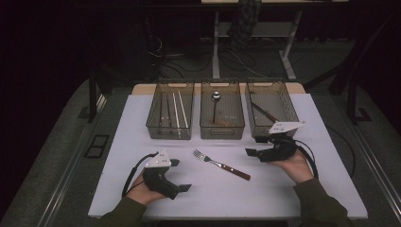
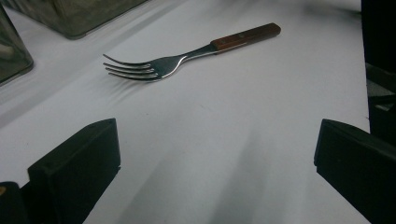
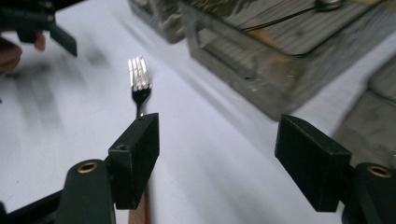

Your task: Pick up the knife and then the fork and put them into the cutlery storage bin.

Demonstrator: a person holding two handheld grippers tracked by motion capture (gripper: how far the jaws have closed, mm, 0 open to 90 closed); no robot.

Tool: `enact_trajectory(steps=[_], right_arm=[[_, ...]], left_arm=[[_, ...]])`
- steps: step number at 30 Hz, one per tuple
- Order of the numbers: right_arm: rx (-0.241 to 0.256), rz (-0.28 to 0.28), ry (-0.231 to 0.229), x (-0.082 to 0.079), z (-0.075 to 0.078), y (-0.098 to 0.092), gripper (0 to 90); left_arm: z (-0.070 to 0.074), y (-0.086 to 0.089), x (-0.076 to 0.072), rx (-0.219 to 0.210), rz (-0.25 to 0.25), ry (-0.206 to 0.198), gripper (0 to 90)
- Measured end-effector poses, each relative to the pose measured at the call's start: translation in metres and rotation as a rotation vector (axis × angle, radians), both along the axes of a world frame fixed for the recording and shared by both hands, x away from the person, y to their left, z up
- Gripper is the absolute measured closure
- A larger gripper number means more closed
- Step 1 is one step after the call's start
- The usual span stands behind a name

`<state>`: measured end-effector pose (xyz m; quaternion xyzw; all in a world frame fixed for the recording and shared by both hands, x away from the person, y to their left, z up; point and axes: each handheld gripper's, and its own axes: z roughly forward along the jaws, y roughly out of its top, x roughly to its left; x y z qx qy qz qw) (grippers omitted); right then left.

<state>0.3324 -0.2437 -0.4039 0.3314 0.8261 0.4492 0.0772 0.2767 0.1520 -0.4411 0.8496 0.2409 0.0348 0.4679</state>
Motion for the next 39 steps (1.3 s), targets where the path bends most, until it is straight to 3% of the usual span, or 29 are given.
enact_trajectory(steps=[3, 9, 19, 32, 39], right_arm=[[-0.031, 0.038, 0.0, -0.002, -0.002, 0.012, 30.5], [-0.057, 0.094, 0.006, -0.004, -0.003, 0.031, 31.0], [-0.122, 0.154, 0.033, -0.005, -0.006, 0.058, 35.0], [-0.27, 0.254, 0.097, -0.005, -0.013, 0.09, 55.3], [-0.327, 0.265, 0.116, -0.002, -0.022, 0.095, 64.9]], left_arm=[[0.0, 0.0, 0.0, -0.014, 0.003, 0.003, 0.0], [-0.002, -0.001, 0.0, 0.004, 0.009, 0.005, 0.0], [-0.002, -0.001, 0.001, 0.011, 0.008, 0.005, 0.0], [-0.002, -0.001, 0.001, 0.015, 0.01, 0.007, 0.0], [-0.003, -0.002, 0.001, 0.013, 0.009, 0.008, 0.0]])
